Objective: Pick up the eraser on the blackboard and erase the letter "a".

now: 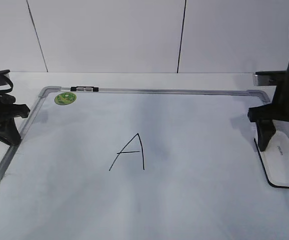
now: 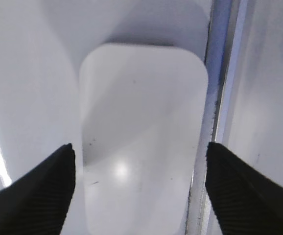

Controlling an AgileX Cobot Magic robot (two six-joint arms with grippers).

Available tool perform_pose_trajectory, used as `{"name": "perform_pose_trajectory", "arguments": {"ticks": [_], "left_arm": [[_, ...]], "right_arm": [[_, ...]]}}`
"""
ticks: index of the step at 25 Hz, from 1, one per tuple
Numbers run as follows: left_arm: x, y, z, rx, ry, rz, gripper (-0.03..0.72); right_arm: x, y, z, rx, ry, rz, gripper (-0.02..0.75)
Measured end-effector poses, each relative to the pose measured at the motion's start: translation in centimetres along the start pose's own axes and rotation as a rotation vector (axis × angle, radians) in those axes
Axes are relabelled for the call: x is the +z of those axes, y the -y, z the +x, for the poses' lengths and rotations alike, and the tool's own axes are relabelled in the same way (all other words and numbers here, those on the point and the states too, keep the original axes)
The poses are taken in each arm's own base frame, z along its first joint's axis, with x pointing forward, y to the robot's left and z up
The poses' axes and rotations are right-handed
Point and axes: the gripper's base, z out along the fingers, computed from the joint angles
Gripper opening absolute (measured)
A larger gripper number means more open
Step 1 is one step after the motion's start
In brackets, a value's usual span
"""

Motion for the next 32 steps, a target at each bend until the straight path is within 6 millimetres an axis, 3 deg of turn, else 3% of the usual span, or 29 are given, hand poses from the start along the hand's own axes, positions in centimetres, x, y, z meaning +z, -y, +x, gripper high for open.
{"name": "perform_pose_trajectory", "arguments": {"ticks": [9, 24, 32], "left_arm": [[0.0, 0.0, 0.0, 0.0, 0.0, 0.0, 0.014], [0.0, 0.0, 0.0, -0.003, -0.001, 0.005, 0.014], [0.0, 0.1, 0.0, -0.009, 0.0, 0.012, 0.018]], "right_arm": [[-2.1, -0.2, -1.1, 0.018, 0.075, -0.041, 0.621], [-7.1, 0.1, 0.8, 0.028, 0.205, -0.075, 0.597], [-7.6, 0.1, 1.0, 0.029, 0.217, -0.083, 0.594]]}}
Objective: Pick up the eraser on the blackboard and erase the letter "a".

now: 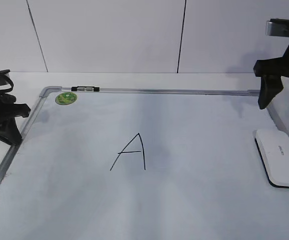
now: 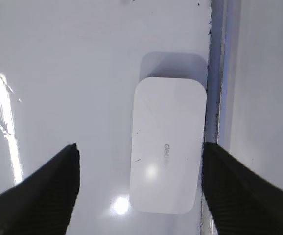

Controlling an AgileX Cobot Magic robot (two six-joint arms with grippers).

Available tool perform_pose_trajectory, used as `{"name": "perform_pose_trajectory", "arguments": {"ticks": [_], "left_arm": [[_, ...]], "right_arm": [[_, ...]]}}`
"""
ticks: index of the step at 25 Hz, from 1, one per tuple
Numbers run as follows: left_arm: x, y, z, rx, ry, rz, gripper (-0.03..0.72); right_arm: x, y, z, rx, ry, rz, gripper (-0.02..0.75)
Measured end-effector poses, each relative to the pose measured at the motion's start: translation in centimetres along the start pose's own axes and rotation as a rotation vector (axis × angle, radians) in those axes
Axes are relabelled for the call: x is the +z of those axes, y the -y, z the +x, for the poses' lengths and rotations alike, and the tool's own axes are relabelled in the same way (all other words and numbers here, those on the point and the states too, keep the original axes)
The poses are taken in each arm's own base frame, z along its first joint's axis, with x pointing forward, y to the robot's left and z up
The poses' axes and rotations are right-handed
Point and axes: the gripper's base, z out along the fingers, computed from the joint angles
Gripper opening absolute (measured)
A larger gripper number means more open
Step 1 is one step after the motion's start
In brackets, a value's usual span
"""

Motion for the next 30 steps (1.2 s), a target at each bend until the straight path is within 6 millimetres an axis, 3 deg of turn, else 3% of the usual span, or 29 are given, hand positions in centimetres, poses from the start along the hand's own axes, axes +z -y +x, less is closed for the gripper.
{"name": "perform_pose_trajectory", "arguments": {"ticks": [5, 15, 22, 30], "left_arm": [[0.0, 0.0, 0.0, -0.004, 0.001, 0.004, 0.055], [-0.7, 0.2, 0.1, -0.002, 0.017, 0.009, 0.279], [-4.4, 0.9, 0.3, 0.035, 0.111, 0.0, 0.37], [-11.1, 2.4, 1.4, 0.08, 0.295, 0.016, 0.496]], "right_arm": [[-0.2, 0.0, 0.1, 0.001, 0.005, -0.003, 0.594], [-0.2, -0.1, 0.1, 0.0, 0.004, -0.014, 0.594], [-0.3, -0.3, 0.1, -0.024, 0.005, -0.029, 0.593], [-3.2, -0.4, 1.1, -0.034, 0.081, -0.037, 0.592]]}}
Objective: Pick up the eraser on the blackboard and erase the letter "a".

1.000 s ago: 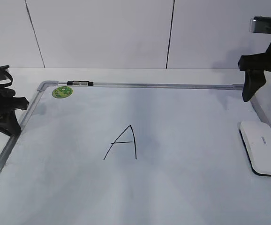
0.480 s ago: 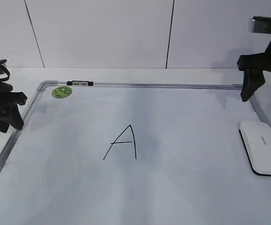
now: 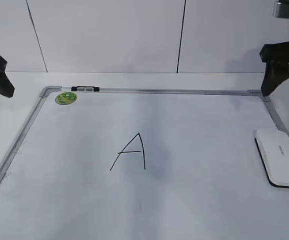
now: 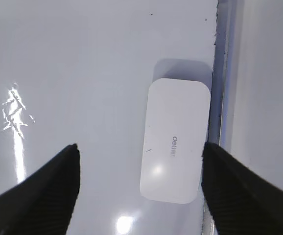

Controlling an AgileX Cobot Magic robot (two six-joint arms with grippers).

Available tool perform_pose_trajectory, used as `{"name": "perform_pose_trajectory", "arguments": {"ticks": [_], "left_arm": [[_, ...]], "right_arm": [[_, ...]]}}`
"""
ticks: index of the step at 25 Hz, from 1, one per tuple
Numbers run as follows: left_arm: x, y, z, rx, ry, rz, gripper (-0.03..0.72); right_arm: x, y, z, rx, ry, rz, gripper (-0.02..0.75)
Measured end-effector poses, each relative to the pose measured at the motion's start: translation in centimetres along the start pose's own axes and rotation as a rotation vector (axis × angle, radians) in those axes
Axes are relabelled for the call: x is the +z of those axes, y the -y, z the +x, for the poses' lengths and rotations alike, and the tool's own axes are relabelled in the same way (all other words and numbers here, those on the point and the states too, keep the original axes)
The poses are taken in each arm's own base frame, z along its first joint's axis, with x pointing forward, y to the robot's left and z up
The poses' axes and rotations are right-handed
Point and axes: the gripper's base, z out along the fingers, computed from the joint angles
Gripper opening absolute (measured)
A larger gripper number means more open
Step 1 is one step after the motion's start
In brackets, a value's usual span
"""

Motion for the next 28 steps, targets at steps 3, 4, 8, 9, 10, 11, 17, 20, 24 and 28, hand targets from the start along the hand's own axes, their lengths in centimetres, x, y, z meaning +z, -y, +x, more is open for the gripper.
{"name": "perform_pose_trajectory", "arguments": {"ticks": [3, 4, 8, 9, 10, 11, 17, 20, 24, 28], "left_arm": [[-2.6, 0.6, 0.1, 0.016, 0.057, 0.008, 0.507], [-3.5, 0.8, 0.2, 0.022, 0.079, 0.01, 0.508], [-7.2, 1.6, 0.9, 0.045, 0.154, 0.022, 0.508], [-8.1, 1.8, 1.1, 0.052, 0.168, 0.025, 0.508], [-8.8, 2.0, 1.4, 0.057, 0.178, 0.028, 0.508], [-9.6, 2.2, 1.6, 0.063, 0.197, 0.031, 0.508], [-14.4, 3.3, 3.6, 0.088, 0.292, 0.063, 0.508], [-16.8, 3.9, 4.8, 0.098, 0.358, 0.089, 0.509], [-20.5, 4.7, 7.0, 0.122, 0.466, 0.113, 0.509], [-23.7, 5.2, 9.5, 0.153, 0.573, 0.123, 0.509]], "right_arm": [[-1.6, 0.0, 0.5, -0.002, 0.043, -0.003, 0.592], [-2.2, 0.0, 0.7, -0.002, 0.059, -0.005, 0.592], [-5.1, 0.1, 1.8, -0.004, 0.133, -0.01, 0.592], [-5.7, 0.1, 2.1, -0.005, 0.15, -0.012, 0.592], [-6.5, 0.1, 2.5, -0.005, 0.172, -0.013, 0.592], [-7.4, 0.1, 2.9, -0.005, 0.194, -0.017, 0.592], [-11.4, 0.2, 5.4, -0.005, 0.307, -0.035, 0.592], [-13.1, 0.2, 6.8, -0.005, 0.359, -0.046, 0.592], [-14.8, 0.1, 8.8, -0.012, 0.411, -0.073, 0.592], [-16.1, -0.3, 10.8, -0.04, 0.456, -0.093, 0.592]]}}
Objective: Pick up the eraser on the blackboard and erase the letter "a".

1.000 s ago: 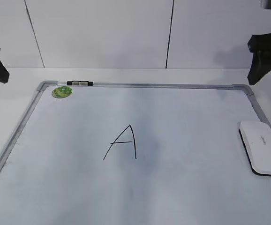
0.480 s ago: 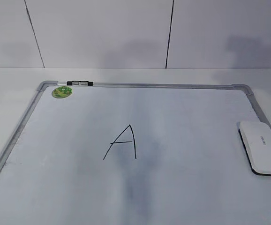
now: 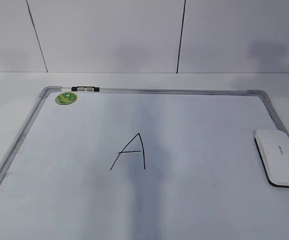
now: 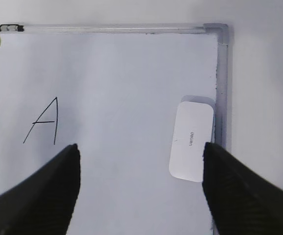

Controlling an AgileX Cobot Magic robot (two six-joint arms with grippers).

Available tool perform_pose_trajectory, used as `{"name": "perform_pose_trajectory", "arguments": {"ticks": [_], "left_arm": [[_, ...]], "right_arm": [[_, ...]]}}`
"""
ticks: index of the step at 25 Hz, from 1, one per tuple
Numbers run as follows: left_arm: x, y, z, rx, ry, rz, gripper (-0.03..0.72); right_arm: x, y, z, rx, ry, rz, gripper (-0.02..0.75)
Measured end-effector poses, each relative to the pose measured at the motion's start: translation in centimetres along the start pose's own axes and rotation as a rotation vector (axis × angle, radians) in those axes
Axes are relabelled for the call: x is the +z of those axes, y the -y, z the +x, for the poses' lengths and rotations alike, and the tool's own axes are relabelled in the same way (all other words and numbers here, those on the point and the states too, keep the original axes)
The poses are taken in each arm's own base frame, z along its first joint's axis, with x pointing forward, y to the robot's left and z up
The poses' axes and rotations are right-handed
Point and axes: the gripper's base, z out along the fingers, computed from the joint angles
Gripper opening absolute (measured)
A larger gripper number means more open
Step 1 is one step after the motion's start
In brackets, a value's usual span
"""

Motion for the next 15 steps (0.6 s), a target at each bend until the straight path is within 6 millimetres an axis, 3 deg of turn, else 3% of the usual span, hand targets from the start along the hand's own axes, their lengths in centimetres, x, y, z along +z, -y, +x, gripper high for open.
{"name": "perform_pose_trajectory", "arguments": {"ticks": [7, 15], "left_arm": [[-5.3, 1.6, 2.0, 0.045, 0.052, 0.025, 0.509], [-9.9, 2.8, 4.9, 0.055, 0.075, 0.025, 0.509]], "right_arm": [[-3.0, -1.1, 2.9, -0.062, 0.058, -0.055, 0.592], [-6.3, -1.3, 6.1, -0.079, 0.144, -0.105, 0.592]]}}
